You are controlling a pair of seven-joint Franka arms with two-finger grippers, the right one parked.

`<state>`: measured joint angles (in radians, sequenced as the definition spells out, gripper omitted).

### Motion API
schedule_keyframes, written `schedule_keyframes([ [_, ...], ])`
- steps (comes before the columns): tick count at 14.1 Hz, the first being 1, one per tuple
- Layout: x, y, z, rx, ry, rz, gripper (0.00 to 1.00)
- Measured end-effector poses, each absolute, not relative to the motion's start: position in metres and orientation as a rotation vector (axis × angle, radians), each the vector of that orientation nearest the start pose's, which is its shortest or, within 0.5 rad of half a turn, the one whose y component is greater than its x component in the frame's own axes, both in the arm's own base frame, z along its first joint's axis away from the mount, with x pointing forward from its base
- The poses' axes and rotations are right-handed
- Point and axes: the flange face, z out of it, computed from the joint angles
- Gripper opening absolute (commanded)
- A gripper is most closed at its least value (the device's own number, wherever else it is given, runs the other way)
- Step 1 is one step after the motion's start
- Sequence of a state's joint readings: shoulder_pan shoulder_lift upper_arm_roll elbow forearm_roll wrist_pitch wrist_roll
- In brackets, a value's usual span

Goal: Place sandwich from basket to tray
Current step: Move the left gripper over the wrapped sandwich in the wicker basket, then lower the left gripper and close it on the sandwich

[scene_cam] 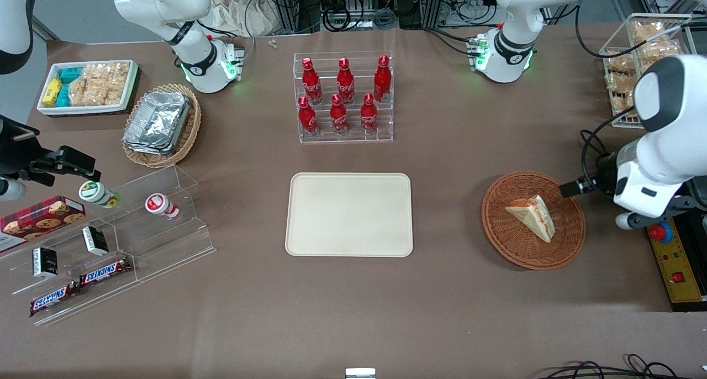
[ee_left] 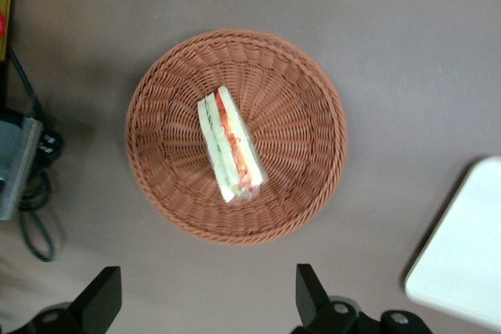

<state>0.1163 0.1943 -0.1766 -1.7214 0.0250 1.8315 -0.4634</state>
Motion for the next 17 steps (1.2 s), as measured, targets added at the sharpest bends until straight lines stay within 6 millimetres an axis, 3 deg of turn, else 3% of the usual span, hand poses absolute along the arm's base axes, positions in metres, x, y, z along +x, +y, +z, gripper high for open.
schedule_keyframes([
  [4,0.609,-0.025,0.384,-2.951,-0.829,0.065,1.0],
  [7,0.614,-0.027,0.347,-2.911,-0.985,0.052,1.0],
  [11,0.619,-0.027,0.318,-2.889,-1.01,0.065,1.0],
  [17,0.621,-0.029,0.301,-2.879,-1.044,0.065,1.0],
])
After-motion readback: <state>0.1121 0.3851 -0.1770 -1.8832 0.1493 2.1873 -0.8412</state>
